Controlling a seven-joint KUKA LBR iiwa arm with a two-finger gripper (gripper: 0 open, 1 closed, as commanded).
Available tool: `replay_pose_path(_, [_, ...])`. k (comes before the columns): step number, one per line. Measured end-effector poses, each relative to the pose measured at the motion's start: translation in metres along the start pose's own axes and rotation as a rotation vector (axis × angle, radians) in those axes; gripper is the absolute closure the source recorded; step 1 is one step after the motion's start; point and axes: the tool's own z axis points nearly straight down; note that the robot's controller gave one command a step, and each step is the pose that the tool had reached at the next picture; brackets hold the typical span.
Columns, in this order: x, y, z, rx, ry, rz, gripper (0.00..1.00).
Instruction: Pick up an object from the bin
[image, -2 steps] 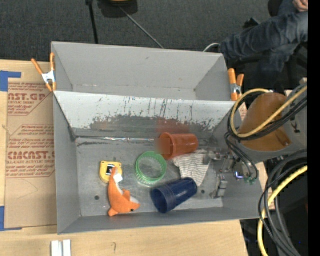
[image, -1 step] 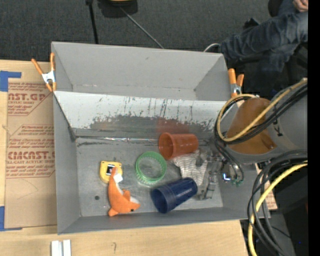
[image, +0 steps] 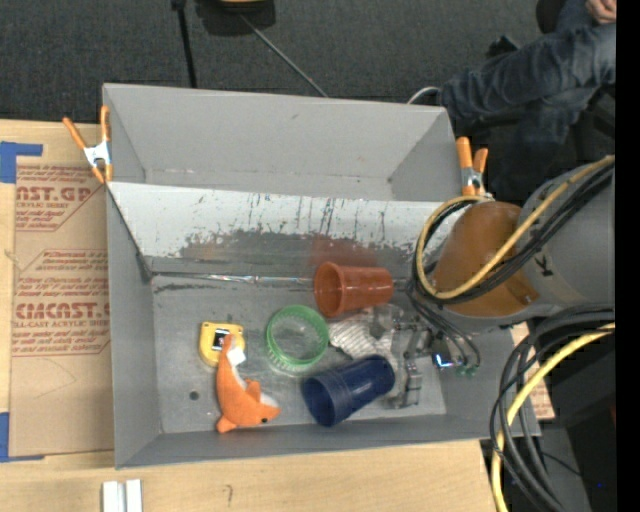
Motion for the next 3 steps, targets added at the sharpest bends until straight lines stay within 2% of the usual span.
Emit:
replay_pose_path(1, [0.000, 0.041, 0.000, -0.002, -0.001, -0.065, 1.00])
replay_pose_path(2, [0.000, 0.041, 0.000, -0.001, -0.001, -0.065, 1.00])
replay_pose_path(3, [0.007, 0.037, -0.043, -0.004, 0.008, -0.010, 1.00])
